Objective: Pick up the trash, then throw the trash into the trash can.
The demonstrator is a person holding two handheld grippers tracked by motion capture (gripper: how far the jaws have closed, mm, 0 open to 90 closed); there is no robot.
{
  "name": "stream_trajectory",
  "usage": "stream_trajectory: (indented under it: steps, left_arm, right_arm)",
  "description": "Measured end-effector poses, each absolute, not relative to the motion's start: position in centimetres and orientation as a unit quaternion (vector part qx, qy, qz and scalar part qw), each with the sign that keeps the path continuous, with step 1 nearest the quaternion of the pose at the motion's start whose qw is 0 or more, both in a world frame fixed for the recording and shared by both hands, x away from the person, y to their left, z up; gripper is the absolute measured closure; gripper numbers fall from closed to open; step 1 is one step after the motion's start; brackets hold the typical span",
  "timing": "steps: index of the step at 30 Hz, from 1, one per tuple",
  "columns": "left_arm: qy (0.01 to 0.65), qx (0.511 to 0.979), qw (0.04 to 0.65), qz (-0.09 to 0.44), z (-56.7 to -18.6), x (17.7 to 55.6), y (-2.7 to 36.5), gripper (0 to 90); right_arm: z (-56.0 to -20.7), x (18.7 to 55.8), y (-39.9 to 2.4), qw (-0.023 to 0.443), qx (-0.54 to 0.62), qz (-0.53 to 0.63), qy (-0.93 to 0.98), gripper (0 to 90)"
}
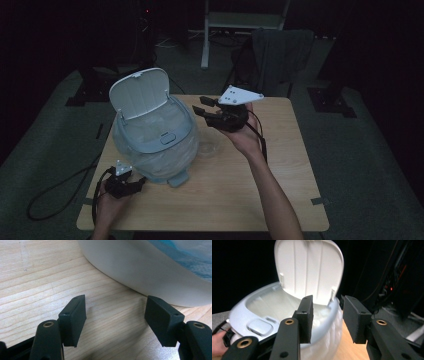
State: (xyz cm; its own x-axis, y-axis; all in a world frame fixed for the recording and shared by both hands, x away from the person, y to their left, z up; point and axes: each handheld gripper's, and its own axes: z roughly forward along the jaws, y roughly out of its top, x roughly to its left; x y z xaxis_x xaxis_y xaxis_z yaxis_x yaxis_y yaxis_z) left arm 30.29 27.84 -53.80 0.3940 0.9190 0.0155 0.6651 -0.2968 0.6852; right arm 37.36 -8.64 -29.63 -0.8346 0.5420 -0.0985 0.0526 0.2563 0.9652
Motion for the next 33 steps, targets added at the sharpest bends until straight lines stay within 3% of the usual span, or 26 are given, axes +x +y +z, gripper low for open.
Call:
stream_trajectory:
  steps: [33]
  left_arm:
    - [0.509,0.777,0.305,0.211,-53.8,30.3,27.8,34.1]
  right_arm:
    - [-37.8,40.7,-11.6,0.189,0.297,0.515,0.782,56.1]
